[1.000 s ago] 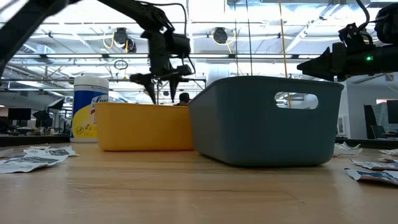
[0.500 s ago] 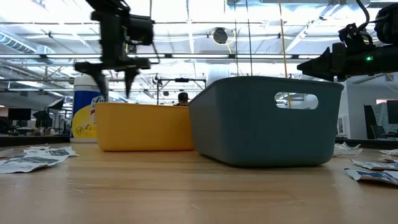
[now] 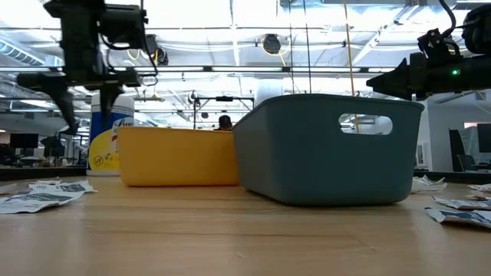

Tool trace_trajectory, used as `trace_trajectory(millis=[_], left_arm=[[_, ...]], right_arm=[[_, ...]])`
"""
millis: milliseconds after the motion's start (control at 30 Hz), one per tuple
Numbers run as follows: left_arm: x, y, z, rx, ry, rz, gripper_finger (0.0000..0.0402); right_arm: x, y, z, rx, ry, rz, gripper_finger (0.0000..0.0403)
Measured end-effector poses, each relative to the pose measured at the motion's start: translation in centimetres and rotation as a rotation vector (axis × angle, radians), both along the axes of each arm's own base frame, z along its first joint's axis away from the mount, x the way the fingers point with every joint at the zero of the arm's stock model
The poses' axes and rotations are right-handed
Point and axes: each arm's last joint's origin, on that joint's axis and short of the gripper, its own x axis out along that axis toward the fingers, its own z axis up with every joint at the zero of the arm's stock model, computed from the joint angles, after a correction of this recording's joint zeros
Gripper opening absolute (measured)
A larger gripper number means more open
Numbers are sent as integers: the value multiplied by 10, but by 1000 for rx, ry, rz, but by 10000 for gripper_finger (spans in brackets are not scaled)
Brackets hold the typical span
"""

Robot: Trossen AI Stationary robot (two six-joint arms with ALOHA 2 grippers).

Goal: Pick & Place First Aid Supplies
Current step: Put the orange ointment pack into the orange bin

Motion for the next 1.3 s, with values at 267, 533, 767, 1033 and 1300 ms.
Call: trace_trajectory(millis=[267, 533, 767, 1033, 1300], left_arm=[[-9, -24, -24, -44, 59, 30, 248], [-9, -42, -48, -87, 132, -30, 248], [5, -53, -66, -88, 91, -70, 250], [2, -64, -82, -72, 125, -79, 250], [-6, -68, -95, -75, 128, -108, 249]], right_arm=[[0, 0, 0, 0, 0, 0, 322], [0, 0, 0, 0, 0, 0, 322], [0, 0, 0, 0, 0, 0, 322], [0, 0, 0, 0, 0, 0, 322], [0, 0, 0, 0, 0, 0, 322]])
